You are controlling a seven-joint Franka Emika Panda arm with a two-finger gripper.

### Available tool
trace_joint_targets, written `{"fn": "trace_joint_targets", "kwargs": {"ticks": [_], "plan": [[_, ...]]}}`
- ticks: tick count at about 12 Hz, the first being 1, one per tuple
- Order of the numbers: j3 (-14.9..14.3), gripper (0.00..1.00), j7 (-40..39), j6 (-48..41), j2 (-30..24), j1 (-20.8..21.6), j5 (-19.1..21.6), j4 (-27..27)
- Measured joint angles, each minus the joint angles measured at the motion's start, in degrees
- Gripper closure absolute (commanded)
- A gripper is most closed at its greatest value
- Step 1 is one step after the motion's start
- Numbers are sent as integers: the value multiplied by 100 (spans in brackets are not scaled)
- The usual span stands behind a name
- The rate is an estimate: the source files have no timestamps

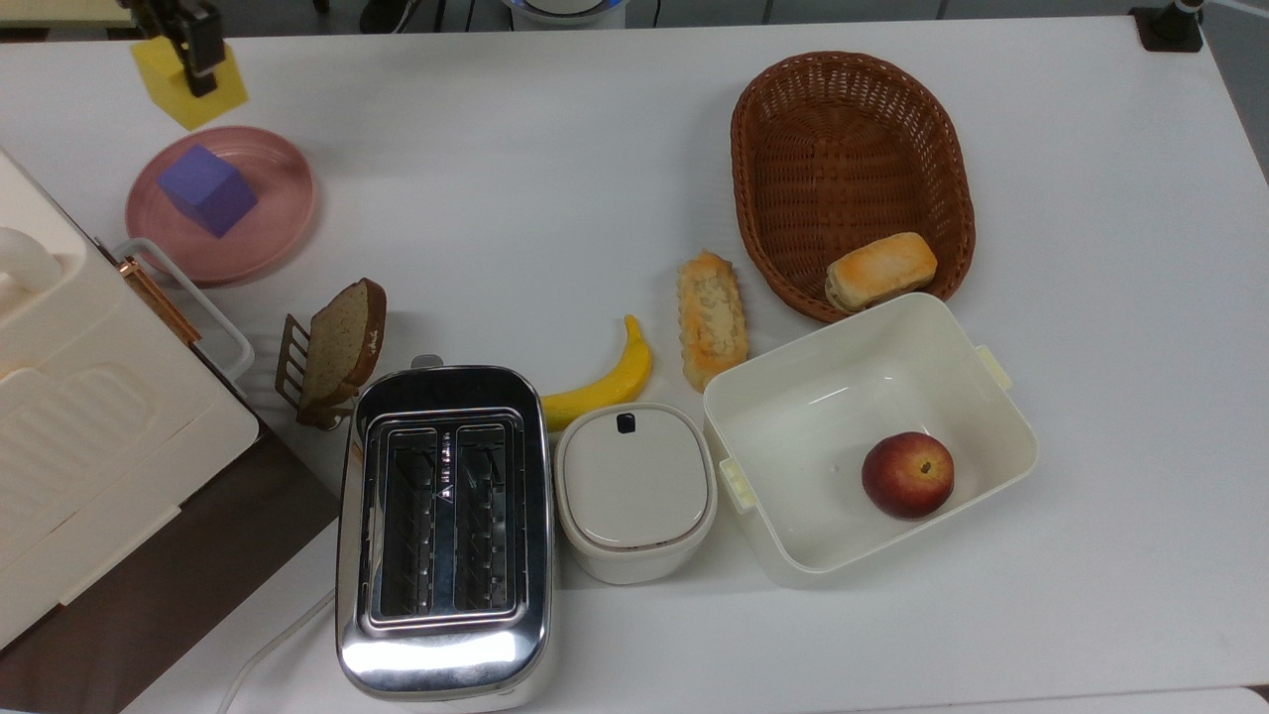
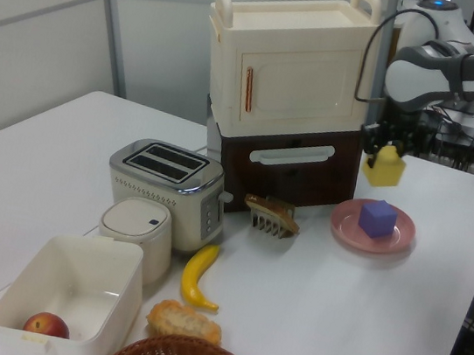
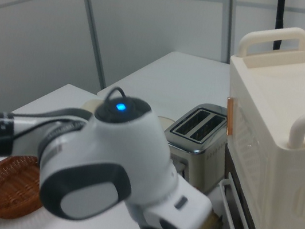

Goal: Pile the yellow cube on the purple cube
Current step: 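Lift the yellow cube and carry it above the purple cube, then lower the yellow cube onto the purple cube and open the gripper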

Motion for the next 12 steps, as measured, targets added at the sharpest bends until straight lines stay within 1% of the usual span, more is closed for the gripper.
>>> {"fn": "trace_joint_targets", "kwargs": {"ticks": [1, 2, 5, 6, 9, 12], "plan": [[44, 100, -256, 16, 104, -218, 1, -1], [207, 100, -449, 80, 234, -512, 1, 5], [1009, 100, -613, 544, 631, -1448, 2, 64], [1135, 100, -615, 609, 759, -1572, 1, 94], [1234, 100, -619, 623, 1023, -1593, 1, 240], [1330, 100, -623, 623, 1174, -1575, 1, 332]]}}
